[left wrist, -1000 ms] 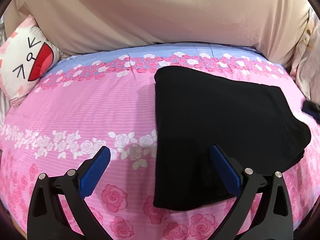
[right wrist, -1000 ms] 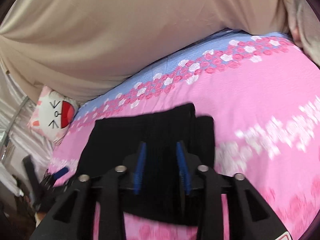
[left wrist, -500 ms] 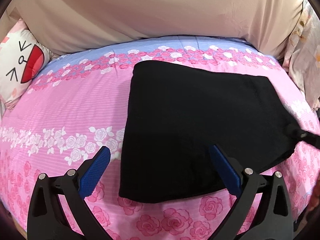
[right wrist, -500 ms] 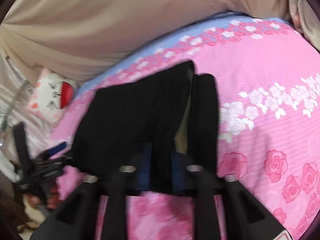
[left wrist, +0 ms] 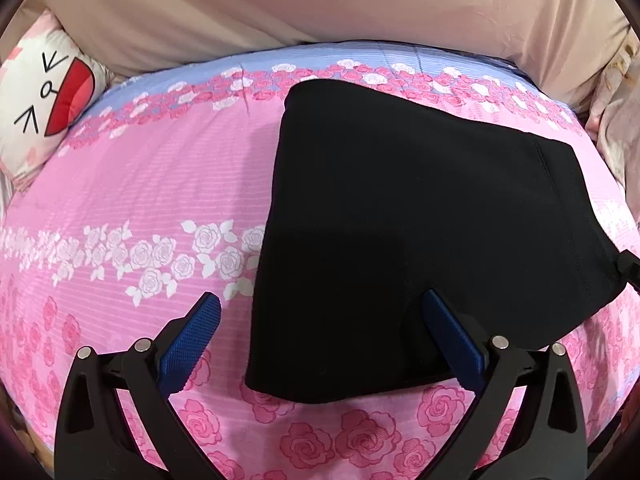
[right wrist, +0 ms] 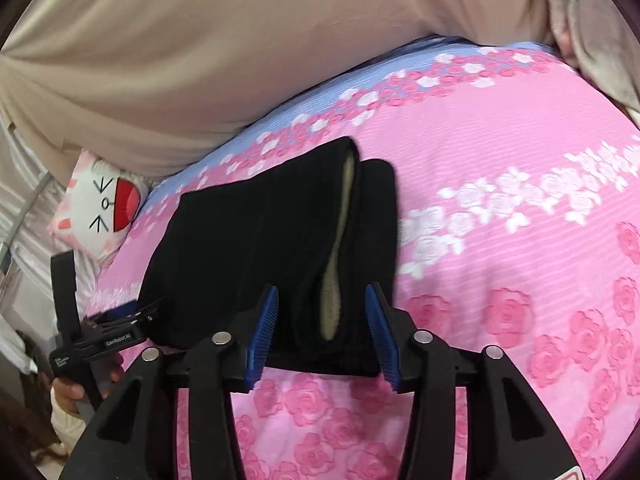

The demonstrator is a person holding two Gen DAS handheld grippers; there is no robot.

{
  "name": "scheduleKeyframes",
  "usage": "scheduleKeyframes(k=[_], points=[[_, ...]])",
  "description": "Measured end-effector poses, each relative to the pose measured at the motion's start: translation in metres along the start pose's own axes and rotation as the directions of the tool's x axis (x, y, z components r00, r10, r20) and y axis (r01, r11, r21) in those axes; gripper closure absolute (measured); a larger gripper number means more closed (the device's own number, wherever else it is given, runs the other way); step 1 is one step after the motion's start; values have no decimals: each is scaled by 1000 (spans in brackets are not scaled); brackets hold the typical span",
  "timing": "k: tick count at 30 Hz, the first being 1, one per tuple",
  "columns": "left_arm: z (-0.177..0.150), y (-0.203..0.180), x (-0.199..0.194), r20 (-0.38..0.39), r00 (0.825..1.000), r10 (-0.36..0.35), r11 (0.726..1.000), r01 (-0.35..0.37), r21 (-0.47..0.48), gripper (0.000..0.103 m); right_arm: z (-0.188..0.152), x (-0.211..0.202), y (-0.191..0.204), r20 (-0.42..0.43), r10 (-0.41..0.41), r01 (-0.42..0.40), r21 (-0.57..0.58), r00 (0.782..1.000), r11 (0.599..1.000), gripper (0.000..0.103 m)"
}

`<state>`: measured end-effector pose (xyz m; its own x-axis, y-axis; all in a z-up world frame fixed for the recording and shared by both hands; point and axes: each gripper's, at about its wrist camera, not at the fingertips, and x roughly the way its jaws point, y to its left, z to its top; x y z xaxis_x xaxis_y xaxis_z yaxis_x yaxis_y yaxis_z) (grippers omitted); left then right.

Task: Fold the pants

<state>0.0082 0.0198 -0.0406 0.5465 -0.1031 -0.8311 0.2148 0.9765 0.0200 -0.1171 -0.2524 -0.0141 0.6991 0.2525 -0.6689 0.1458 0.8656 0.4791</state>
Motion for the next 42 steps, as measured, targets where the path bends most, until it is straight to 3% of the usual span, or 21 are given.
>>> scheduleKeyframes(k=[2, 4, 5, 6, 7, 9, 13, 16, 17, 18, 20, 22, 23, 24, 26, 29, 33, 35, 37, 40, 42], points=[[0, 2, 2, -7, 1000, -22, 1000, 21, -17, 5, 0, -3, -7, 12, -8, 8, 33, 1000, 999, 46], [0, 11, 6, -9, 993, -114, 992, 114, -55, 7, 0, -1, -15, 3, -11, 11, 62, 1000, 998, 43], [-1, 22, 13, -22, 976, -215, 971, 211, -109, 23, -1, 0, -17, -4, -6, 7, 72, 1000, 997, 43], [-2, 34, 21, -48, 943, -328, 933, 315, -176, 36, -2, 1, -18, -8, 3, -3, 81, 1000, 997, 43], [-4, 45, 23, -33, 926, -377, 904, 359, -232, 40, -3, 1, -18, -10, 7, -6, 80, 1000, 997, 42], [-5, 63, 24, -24, 900, -435, 867, 412, -279, 61, -5, 1, -18, -13, 8, -7, 73, 1000, 997, 40], [-13, 83, 24, -28, 866, -499, 826, 466, -316, 58, -10, 3, -21, -50, -18, 19, 35, 999, 999, 40], [-16, 81, 7, 7, 900, -436, 862, 419, -284, 38, -20, 3, -23, -75, -31, 31, 0, 997, 1000, 32], [-15, 80, 5, 18, 912, -410, 876, 399, -271, 15, -24, 4, -23, -83, -35, 34, -15, 996, 999, 30], [-14, 77, 1, 40, 927, -372, 892, 370, -260, 5, -27, 7, -22, -89, -39, 37, -25, 995, 999, 27], [-10, 68, 3, 64, 939, -339, 904, 344, -253, 5, -30, 15, -19, -95, -31, 28, -31, 995, 999, 27], [-2, 60, 15, 32, 929, -368, 899, 365, -243, 8, -26, 24, -16, -54, -5, 4, -19, 999, 1000, 29], [0, 58, 22, 8, 924, -382, 896, 373, -240, 31, -24, 29, -15, -50, 20, -21, -9, 999, 1000, 36], [3, 52, 24, 16, 927, -374, 905, 368, -215, 43, -21, 37, -15, -52, 32, -31, 4, 998, 999, 51], [5, 47, 15, 40, 921, -389, 902, 389, -187, 71, -17, 40, -10, -41, 37, -37, 3, 998, 999, 68], [7, 54, -10, 46, 920, -390, 905, 392, -164, 79, -10, 21, -2, -23, 117, -117, 14, 993, 993, 75], [-12, 60, -39, -18, 912, -410, 904, 403, -140, 79, -18, -12, 7, -58, 164, -163, 11, 985, 987, 75], [-27, 60, -38, -62, 917, -394, 913, 384, -138, 74, -30, -13, 10, -107, 115, -118, -25, 988, 993, 67], [-38, 58, -29, -87, 932, -352, 931, 339, -135, 61, -48, 3, 0, -192, -8, -3, -59, 981, 998, 45], [-32, 62, -42, -52, 934, -352, 927, 341, -155, 56, -47, -6, -17, -182, 78, -67, 67, 980, 996, 42], [-21, 62, -59, 3, 934, -357, 926, 355, -126, 31, -30, -25, -18, -97, 128, -118, 109, 987, 987, 34]])
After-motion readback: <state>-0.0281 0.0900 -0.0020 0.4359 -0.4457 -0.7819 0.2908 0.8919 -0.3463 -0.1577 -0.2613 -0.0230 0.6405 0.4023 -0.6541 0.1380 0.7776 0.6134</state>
